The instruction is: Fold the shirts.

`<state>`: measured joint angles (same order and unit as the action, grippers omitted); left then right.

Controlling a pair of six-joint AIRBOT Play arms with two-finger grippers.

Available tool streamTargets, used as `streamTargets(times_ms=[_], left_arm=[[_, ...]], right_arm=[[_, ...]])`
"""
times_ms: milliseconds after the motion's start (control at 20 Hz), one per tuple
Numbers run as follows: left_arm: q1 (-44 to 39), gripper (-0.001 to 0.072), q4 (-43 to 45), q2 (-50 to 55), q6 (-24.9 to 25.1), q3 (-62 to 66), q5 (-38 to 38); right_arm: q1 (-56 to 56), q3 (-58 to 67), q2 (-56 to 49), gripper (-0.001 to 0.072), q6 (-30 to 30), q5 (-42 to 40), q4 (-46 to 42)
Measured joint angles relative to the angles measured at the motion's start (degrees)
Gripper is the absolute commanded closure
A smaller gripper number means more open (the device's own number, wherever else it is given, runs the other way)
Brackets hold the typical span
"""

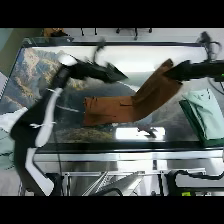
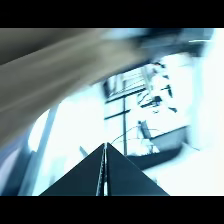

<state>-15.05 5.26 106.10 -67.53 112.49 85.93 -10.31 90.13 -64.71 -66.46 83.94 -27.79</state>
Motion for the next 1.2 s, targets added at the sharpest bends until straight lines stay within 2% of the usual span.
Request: streamTargets(times_ms=[150,300,350,400,550,650,750,850,1100,1150,1200], left_arm=[[8.17,0.0692,-2.86,-8.48,0.96,-0.02,4.13],[14.62,0.0692,-4.11,-15.1,1.66,-0.04,6.88],[16.15,0.0692,-4.26,-16.74,1.95,-0.07,7.48],[17.46,0.0692,-4.28,-18.25,2.21,-0.09,8.24],[19.71,0.0691,-4.68,-21.29,2.71,-0.09,9.35],[20.33,0.0692,-4.7,-22.38,2.8,-0.09,9.77],[20.63,0.0691,-4.72,-22.93,2.93,-0.09,10.16],[20.74,0.0691,-4.74,-23.21,2.95,-0.09,10.64],[20.85,0.0692,-4.9,-23.47,3.1,-0.09,11.02],[20.85,0.0691,-4.87,-23.45,3.1,-0.09,11.02],[20.85,0.0691,-4.87,-23.47,3.1,-0.09,11.04]], right_arm=[[13.46,-3.54,-2.6,0.0692,-0.02,-11.54,1.03],[29.66,-5.77,-9.64,0.0677,1.77,-26.49,1.9],[35.1,-6.14,-12.74,0.0466,3.54,-32.7,2.71],[39.82,-6.36,-15.69,0.0225,5.57,-39.08,4.0],[49.59,-6.8,-22.29,0.0204,11.13,-55.06,6.23],[51.08,-6.86,-23.17,0.0205,13.25,-59.98,6.88],[49.07,-6.93,-21.55,0.0205,14.29,-59.56,5.95],[44.09,-6.93,-18.47,0.0204,13.77,-54.86,3.93],[23.47,-7.13,-12.48,0.0192,1.97,-32.83,-7.82],[19.23,-7.5,-12.2,0.0141,-0.07,-28.39,-10.25],[15.61,-8.17,-12.22,0.005,-1.55,-25.0,-12.0]])
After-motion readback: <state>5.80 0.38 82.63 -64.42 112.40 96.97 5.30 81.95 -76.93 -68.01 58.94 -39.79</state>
